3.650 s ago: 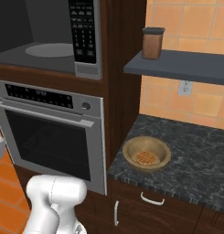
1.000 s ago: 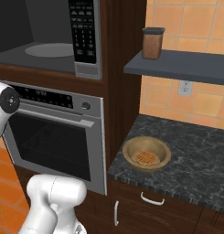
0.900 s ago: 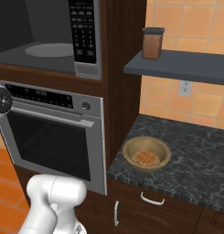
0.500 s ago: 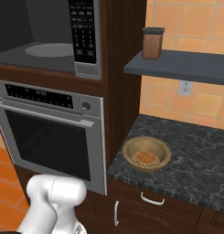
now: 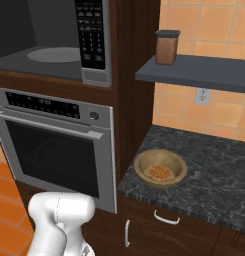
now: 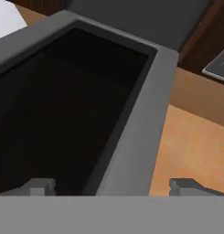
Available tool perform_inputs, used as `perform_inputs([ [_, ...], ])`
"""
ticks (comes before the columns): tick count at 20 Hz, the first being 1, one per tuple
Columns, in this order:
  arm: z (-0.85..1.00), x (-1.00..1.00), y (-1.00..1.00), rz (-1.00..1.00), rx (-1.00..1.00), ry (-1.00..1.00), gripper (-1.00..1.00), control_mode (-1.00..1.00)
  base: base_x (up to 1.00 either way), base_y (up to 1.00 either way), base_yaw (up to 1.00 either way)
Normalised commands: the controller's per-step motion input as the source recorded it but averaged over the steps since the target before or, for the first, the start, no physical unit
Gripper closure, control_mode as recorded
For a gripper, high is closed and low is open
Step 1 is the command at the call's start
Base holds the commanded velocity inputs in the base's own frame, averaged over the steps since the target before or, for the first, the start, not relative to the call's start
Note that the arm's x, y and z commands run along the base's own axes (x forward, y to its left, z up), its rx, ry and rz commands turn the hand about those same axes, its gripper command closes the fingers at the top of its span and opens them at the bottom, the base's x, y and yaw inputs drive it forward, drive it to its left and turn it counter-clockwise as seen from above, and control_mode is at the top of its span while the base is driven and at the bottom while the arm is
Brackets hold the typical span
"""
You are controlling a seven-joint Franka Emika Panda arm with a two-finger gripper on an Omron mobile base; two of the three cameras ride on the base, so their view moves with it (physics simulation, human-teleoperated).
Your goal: Open the microwave, place the bowl with waffle inside the microwave, then close the microwave door and turn it on.
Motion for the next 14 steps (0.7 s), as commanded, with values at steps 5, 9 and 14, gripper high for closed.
perform_inputs([
  [5, 0.04, -0.06, -1.0, -0.43, -0.14, 0.23, -1.0, -1.0, 0.0, 0.0, 0.0],
  [9, 0.12, 0.0, -0.9, -0.44, -0.44, 0.45, -1.0, -1.0, 0.0, 0.0, 0.0],
  [14, 0.1, -0.03, -0.9, -0.36, -0.53, 0.48, -1.0, -1.0, 0.0, 0.0, 0.0],
])
